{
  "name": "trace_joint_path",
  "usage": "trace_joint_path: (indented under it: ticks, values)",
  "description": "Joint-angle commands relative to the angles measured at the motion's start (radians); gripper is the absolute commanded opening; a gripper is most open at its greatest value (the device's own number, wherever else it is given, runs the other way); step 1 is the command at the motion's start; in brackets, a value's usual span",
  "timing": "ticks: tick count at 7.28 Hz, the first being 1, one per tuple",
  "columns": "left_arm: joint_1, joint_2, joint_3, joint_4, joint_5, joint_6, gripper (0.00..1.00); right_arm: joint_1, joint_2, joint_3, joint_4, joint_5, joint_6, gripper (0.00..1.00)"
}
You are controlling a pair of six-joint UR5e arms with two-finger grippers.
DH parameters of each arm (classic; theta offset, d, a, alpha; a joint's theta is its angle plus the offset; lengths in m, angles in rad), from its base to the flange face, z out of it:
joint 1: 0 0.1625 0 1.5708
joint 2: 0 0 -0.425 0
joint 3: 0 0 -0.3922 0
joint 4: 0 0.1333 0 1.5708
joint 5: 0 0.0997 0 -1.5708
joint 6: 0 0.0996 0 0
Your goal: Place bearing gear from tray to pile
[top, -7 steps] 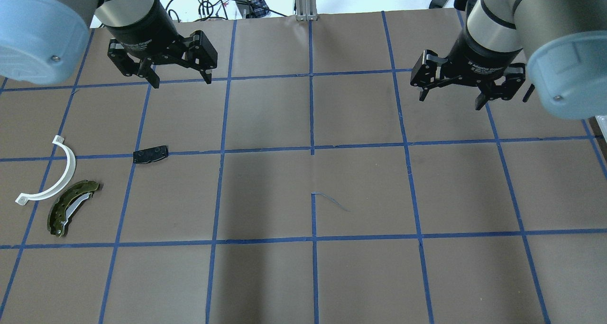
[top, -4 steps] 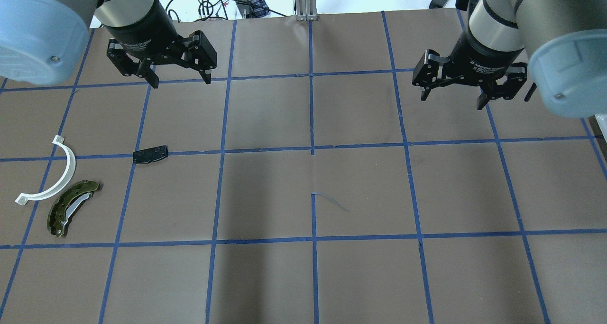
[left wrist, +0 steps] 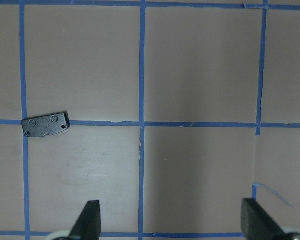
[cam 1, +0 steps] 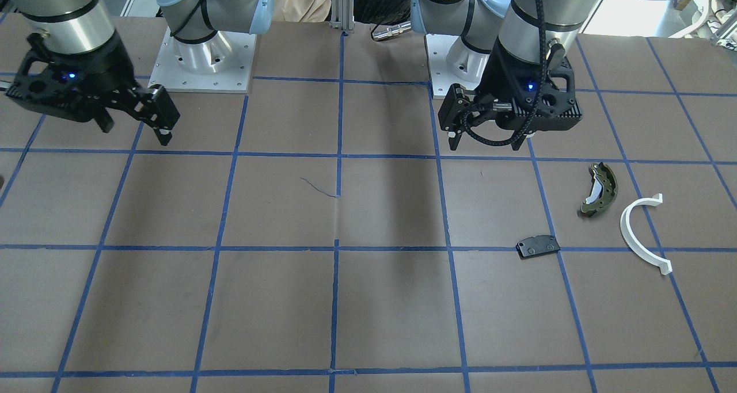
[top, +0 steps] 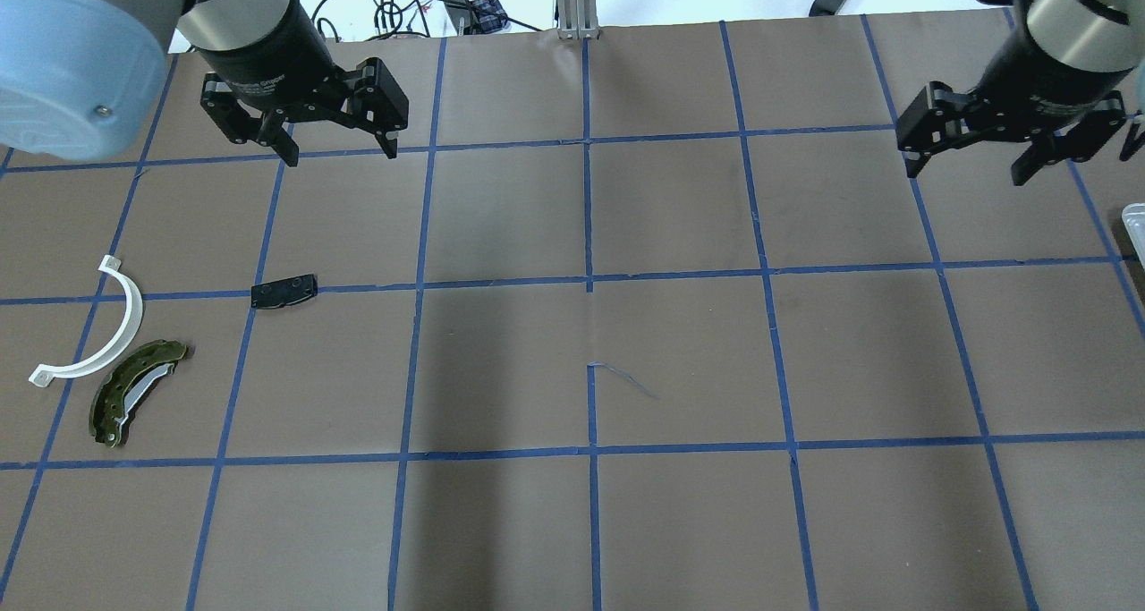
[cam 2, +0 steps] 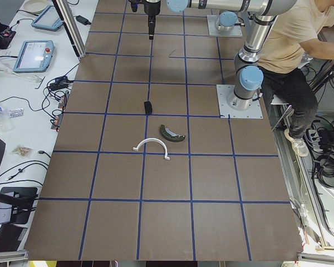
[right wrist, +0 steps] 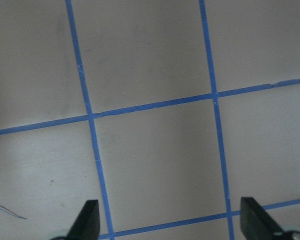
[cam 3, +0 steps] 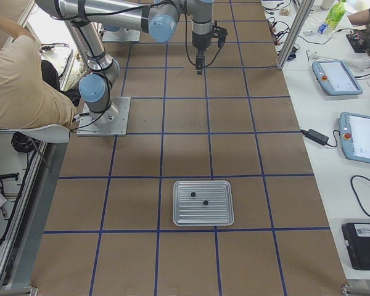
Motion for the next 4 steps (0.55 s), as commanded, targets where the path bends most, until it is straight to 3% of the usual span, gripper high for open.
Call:
trace_joint_path:
  ticks: [1,2,4]
  values:
    - [0.001,0.0,0.0,0.0,0.0,0.0,1.0,-0.18,0.03,0.001,-0.006,0.004,-0.302,1.0]
    - [0.001,0.0,0.0,0.002,0.0,0.0,1.0,-0.269,0.067,-0.001,-0.012,0.014,-0.41,1.0]
    - [0.003,0.0,0.002,0.002,0.0,0.0,1.0,-0.404,0.149,-0.004,-0.13,0.003,-0.609,1.0]
